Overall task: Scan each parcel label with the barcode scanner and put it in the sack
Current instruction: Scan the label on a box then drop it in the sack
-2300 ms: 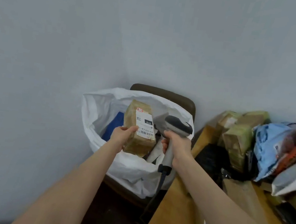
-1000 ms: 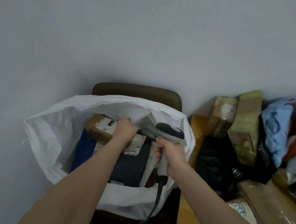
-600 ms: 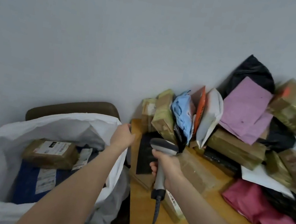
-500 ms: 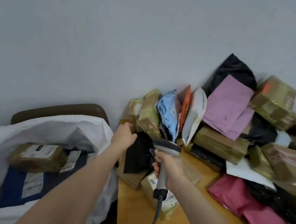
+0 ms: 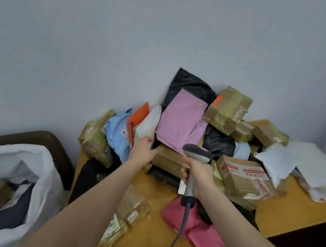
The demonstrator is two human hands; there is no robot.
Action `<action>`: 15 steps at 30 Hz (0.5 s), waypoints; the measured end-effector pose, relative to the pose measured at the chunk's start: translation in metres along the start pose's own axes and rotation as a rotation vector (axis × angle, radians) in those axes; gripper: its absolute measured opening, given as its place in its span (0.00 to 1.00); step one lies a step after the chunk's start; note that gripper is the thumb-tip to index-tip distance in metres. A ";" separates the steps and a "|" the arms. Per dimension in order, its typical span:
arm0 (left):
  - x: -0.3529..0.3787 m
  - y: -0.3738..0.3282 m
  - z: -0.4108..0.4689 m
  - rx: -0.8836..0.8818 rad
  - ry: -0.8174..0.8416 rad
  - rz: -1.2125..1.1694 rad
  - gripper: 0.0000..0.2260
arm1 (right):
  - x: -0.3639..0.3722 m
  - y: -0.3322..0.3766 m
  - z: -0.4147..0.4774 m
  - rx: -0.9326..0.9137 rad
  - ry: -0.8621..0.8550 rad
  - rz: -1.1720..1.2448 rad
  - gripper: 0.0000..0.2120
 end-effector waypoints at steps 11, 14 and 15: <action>0.056 -0.129 0.101 0.147 0.072 -0.062 0.26 | -0.072 0.106 0.108 -0.130 -0.221 0.160 0.10; 0.078 -0.177 0.145 0.212 0.121 -0.118 0.29 | -0.097 0.127 0.149 -0.163 -0.317 0.223 0.13; 0.086 -0.191 0.158 0.218 0.147 -0.132 0.29 | -0.104 0.134 0.163 -0.175 -0.339 0.242 0.16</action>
Point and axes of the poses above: each hand's wrist, its own z-axis towards the middle knuckle, its own x-axis out of the palm, y = z × x, the point moved 9 cm from there along z, towards the middle knuckle, and after that the axes turned 4 degrees about -x, right-handed, at the moved point
